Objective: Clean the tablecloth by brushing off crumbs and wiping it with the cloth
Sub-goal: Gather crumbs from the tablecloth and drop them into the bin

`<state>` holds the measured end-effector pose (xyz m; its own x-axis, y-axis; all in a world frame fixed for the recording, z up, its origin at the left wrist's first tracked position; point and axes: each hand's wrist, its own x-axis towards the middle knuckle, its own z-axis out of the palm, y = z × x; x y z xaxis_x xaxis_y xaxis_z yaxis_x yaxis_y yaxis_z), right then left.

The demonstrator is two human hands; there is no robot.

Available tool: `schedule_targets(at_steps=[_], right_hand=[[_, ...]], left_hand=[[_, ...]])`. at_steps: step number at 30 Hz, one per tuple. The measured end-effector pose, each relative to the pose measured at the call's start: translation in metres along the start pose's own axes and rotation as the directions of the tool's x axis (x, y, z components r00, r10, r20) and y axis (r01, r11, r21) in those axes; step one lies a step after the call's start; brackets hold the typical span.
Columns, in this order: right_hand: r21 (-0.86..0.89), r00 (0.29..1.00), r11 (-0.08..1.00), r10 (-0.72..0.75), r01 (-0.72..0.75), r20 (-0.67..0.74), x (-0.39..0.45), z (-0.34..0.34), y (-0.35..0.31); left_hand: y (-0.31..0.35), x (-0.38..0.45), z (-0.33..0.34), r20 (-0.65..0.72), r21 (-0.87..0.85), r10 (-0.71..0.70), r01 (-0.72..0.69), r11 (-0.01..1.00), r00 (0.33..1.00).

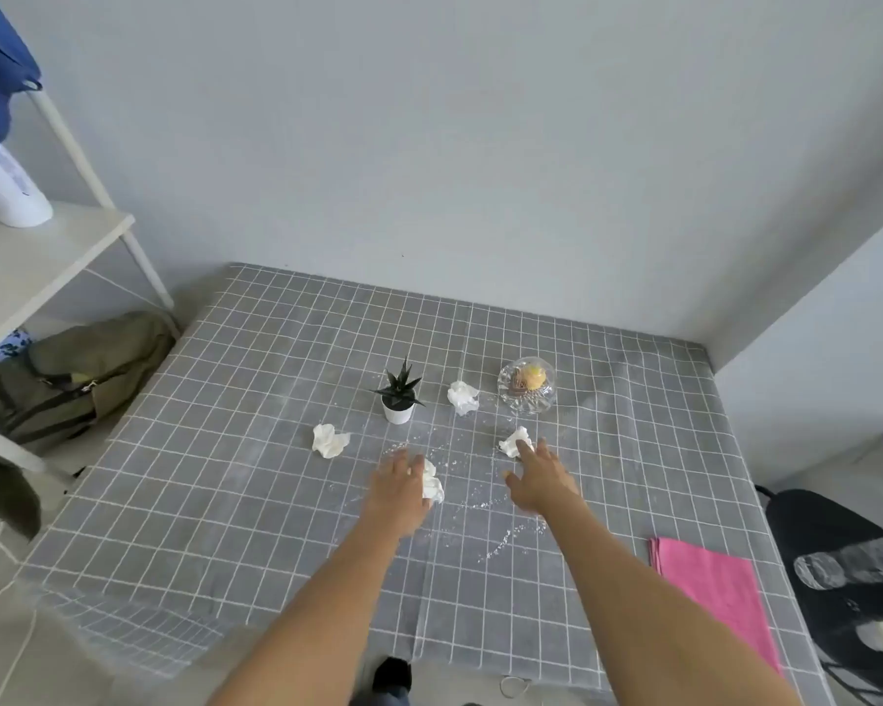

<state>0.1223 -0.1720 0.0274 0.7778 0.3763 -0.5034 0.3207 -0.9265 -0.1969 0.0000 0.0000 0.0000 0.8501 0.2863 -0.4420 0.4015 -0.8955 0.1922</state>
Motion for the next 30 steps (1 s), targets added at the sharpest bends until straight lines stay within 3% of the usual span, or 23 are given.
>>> schedule_targets(at_steps=[10, 17, 20, 30], right_hand=[[-0.058, 0.996, 0.994, -0.091, 0.091, -0.009, 0.037, 0.011, 0.003], [-0.024, 0.973, 0.982, -0.191, 0.189, -0.129, 0.055, 0.025, 0.013], [-0.050, 0.948, 0.961, -0.277, 0.272, -0.158, 0.059, 0.032, 0.018], [-0.078, 0.895, 0.933, -0.359, 0.351, -0.263, 0.063, 0.036, 0.015]], left_hand=[[0.006, 0.015, 0.024, -0.069, -0.074, -0.029, 0.024, 0.997, 0.997], [0.012, 0.011, 0.046, -0.174, -0.137, -0.097, 0.073, 0.988, 0.980], [0.016, 0.010, 0.052, -0.230, -0.177, -0.105, 0.065, 0.982, 0.967], [0.017, 0.010, 0.057, -0.343, -0.314, -0.124, 0.011, 0.949, 0.931]])
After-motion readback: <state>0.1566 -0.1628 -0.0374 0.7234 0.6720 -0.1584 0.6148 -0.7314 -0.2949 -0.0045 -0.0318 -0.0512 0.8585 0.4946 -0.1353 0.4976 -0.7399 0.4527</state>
